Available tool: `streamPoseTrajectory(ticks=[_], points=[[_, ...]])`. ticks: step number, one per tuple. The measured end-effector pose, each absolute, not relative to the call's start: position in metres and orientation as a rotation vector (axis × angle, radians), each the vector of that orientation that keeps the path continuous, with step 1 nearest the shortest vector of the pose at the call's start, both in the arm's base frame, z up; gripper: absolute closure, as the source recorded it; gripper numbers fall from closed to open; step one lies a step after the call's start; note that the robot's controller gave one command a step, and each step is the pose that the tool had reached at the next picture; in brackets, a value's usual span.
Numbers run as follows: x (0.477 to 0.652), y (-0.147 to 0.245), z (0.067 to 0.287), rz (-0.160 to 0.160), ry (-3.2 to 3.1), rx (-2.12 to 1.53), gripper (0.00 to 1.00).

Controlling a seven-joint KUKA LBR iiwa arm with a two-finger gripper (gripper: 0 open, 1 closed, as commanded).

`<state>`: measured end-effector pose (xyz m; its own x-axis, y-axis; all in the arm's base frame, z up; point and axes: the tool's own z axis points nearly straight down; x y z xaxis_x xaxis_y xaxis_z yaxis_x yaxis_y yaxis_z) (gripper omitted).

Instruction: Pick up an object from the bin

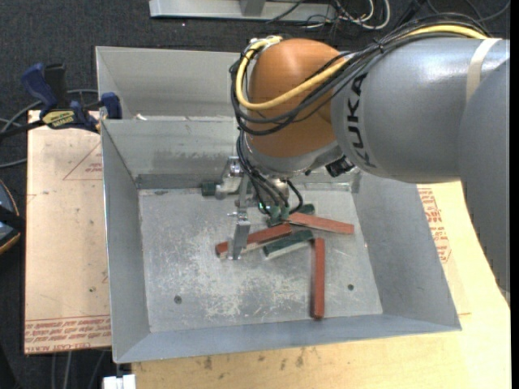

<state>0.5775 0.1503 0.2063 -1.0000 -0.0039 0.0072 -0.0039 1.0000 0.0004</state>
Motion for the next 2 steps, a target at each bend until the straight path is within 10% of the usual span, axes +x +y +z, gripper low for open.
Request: streamPoseTrajectory(ticks=[2], points=[[0.584,0.098,0.174,-0.003,-3.141,0.161,0.00]])
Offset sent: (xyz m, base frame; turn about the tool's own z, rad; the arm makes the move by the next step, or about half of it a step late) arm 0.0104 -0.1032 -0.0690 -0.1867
